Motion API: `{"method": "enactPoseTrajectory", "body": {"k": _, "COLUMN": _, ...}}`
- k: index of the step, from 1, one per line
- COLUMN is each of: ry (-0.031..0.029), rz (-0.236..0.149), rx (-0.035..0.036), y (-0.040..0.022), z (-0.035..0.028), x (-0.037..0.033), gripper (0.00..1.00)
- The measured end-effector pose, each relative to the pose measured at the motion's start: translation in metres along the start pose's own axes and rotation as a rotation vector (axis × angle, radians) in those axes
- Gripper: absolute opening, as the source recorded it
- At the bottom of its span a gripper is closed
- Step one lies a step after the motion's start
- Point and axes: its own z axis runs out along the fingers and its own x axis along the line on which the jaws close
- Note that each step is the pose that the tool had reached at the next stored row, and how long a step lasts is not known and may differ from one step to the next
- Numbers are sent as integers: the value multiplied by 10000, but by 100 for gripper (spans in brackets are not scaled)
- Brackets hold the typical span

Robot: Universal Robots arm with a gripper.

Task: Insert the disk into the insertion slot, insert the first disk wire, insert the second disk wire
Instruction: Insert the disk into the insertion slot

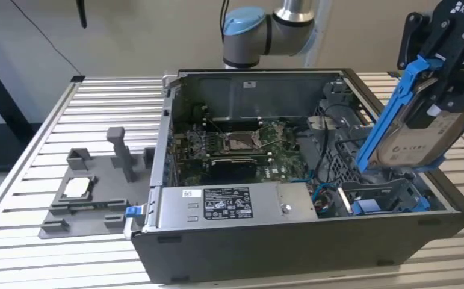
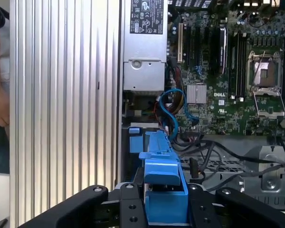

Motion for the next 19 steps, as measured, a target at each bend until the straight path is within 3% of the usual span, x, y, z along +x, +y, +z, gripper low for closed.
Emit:
{"method": "enactPoseTrajectory", "body": {"k": 4, "ry": 12, "rz": -218, "rx": -7, "y": -6, "z": 43, "x": 24, "gripper": 33}}
{"method": "enactPoseTrajectory", "body": {"k": 14, "ry": 15, "rz": -238, "rx": -8, "y": -14, "z": 172, "x": 78, "gripper": 33}}
{"method": "enactPoseTrajectory", "body": {"k": 19, "ry": 13, "rz": -238, "rx": -3, "y": -20, "z": 279, "x": 78, "gripper": 33}}
